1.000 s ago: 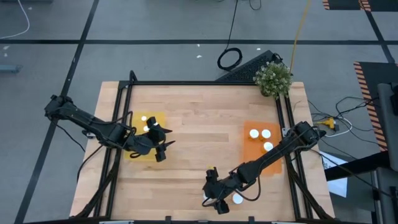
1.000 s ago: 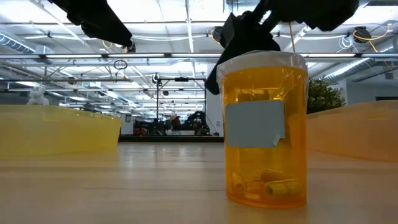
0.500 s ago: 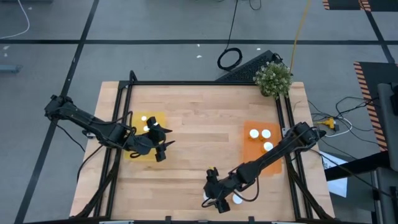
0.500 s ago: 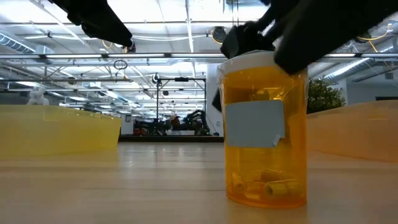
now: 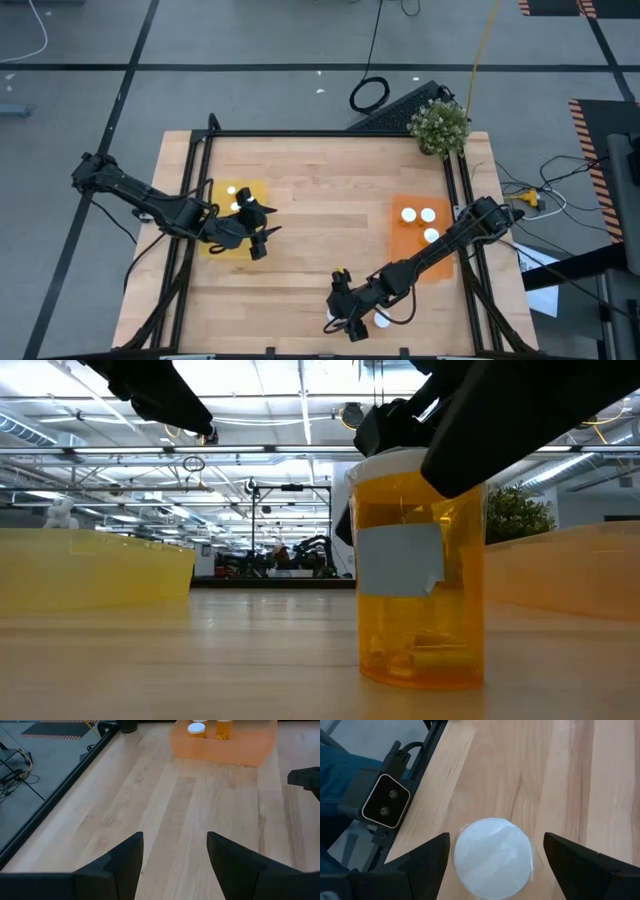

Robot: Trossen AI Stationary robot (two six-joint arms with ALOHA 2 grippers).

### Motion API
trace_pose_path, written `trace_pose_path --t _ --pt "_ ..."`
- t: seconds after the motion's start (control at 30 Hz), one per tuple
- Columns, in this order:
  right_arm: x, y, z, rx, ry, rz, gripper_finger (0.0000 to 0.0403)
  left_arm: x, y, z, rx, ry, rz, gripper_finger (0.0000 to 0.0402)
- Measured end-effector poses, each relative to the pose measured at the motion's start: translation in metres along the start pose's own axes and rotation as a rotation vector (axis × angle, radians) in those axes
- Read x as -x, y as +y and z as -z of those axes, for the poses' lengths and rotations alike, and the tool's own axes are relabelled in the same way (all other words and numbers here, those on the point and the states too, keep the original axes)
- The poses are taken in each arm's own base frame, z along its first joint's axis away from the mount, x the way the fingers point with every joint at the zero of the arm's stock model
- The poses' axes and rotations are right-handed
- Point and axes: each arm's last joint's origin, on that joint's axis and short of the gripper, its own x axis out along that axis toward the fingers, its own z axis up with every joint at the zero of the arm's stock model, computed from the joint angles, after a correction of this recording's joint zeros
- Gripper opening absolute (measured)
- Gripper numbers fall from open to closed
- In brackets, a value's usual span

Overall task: Pick and place medicine bottles into bin by pill shape (circle, oval)
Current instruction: Put the large orange pill bottle into the orange bin

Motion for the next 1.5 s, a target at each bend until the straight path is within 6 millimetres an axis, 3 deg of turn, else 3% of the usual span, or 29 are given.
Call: trace_pose_path --t 1.27,1.5 --pt "0.0000 -0.0001 -0.0001 -0.027 0.001 -0.003 0.0312 0.0000 0.0001 0.0000 -0.008 -0.001 -0.004 0.0223" --pt "0.0000 0.0000 0.0000 -0.027 0.001 -0.006 0.0253 0.0000 0.0001 0.0000 -0.008 -0.001 -0.004 0.0223"
